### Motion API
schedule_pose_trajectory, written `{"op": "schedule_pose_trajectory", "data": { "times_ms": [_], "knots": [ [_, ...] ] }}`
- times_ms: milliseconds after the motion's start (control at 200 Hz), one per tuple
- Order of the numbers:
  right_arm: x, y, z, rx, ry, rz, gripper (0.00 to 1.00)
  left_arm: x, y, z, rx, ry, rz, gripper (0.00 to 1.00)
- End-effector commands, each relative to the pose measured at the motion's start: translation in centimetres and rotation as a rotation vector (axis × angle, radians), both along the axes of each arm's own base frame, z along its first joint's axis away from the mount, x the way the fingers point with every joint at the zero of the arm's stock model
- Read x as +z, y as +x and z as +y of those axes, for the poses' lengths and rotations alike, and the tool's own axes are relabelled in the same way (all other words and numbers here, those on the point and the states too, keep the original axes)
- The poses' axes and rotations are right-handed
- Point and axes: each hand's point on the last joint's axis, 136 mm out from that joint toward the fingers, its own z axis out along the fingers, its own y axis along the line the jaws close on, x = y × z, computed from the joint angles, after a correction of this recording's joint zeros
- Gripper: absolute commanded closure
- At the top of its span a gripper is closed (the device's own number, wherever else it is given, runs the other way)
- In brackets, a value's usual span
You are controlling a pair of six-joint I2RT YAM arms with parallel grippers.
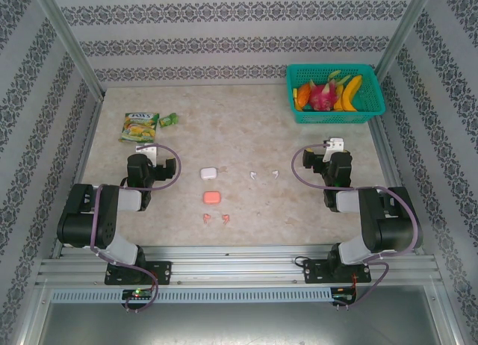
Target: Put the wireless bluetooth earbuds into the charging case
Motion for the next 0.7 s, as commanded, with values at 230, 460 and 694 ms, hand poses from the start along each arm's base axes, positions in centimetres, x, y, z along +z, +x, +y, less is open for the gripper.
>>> {"op": "schedule_pose_trajectory", "data": {
  "times_ms": [230,460,694],
  "knots": [
    [4.7,-0.8,-2.1,-0.130,-0.011,-0.054,0.02,4.7,1.9,0.7,0.023,-0.001,-0.017,0.00],
    [9.3,-3.9,-4.2,-0.393,0.329,0.020,0.02,9.5,1.5,0.9,0.099,-0.099,0.047,0.00],
    [10.8,-4.7,1.8,-0.090,0.452,0.186,0.02,12.7,-0.7,0.2,0.230,-0.365,0.182,0.00]
  ]
}}
